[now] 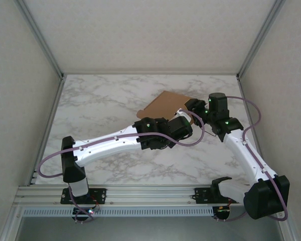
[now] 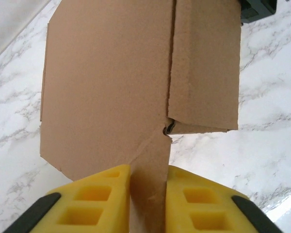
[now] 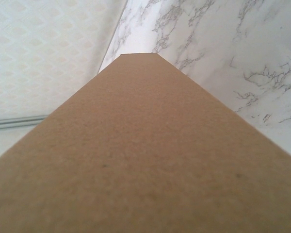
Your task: Fold the paper box
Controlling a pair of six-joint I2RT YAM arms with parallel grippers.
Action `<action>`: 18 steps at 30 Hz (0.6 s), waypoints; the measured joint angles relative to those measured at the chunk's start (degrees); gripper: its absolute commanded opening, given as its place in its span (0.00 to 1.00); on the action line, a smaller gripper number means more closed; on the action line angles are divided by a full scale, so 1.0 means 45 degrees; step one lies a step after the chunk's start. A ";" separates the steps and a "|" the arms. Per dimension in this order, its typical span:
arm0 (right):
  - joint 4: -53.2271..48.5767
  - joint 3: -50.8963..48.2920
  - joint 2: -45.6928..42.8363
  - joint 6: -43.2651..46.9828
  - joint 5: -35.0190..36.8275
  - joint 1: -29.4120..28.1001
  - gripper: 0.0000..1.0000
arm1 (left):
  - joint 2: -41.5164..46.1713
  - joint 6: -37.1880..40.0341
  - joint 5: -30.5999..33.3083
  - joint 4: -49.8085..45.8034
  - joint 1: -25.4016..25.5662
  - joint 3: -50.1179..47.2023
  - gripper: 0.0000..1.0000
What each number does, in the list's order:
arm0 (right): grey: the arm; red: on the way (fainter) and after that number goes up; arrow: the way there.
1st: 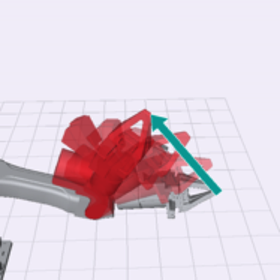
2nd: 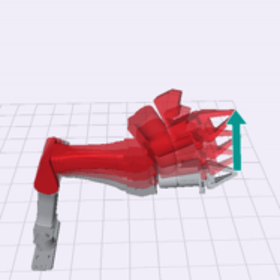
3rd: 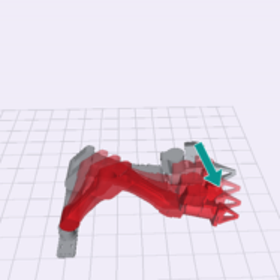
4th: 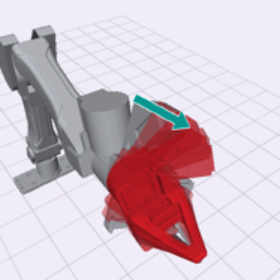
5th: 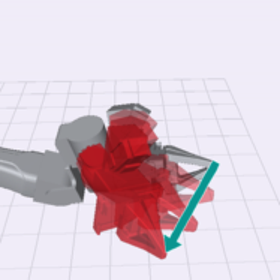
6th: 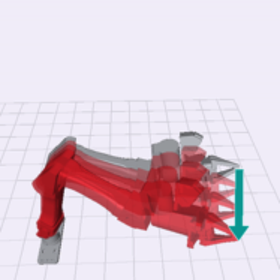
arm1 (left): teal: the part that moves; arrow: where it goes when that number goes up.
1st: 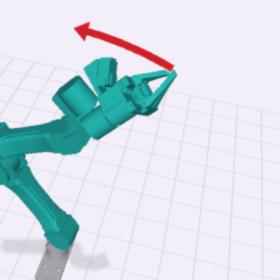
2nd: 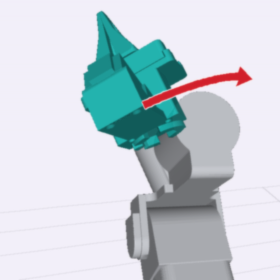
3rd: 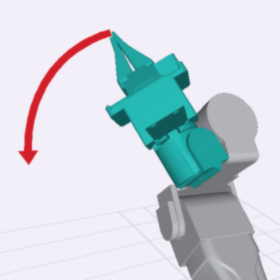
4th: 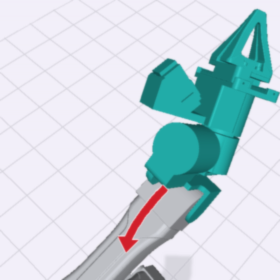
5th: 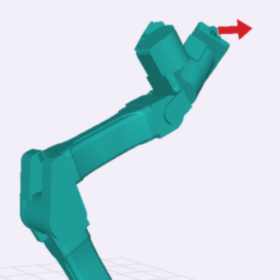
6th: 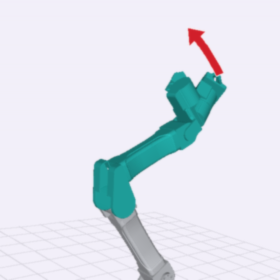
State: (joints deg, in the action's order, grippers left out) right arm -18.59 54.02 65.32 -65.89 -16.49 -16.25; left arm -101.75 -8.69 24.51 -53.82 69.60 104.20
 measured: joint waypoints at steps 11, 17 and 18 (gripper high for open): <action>-0.0010 0.0000 0.0228 0.0010 0.0019 -0.0053 0.35 | -0.0170 0.0466 0.0291 -0.0112 0.0068 0.0015 0.26; -0.0325 0.0000 0.0223 0.0287 -0.0311 0.0000 0.36 | 0.0083 0.0180 0.0379 0.0510 -0.0092 -0.0204 0.77; -0.0389 0.0000 0.0223 0.0364 -0.0442 0.0058 0.36 | 0.0403 0.0063 0.0121 0.0889 -0.0185 -0.0515 0.77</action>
State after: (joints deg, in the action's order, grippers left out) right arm -20.34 54.02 66.32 -64.25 -18.48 -15.99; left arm -99.94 -8.40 25.06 -49.82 68.77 101.89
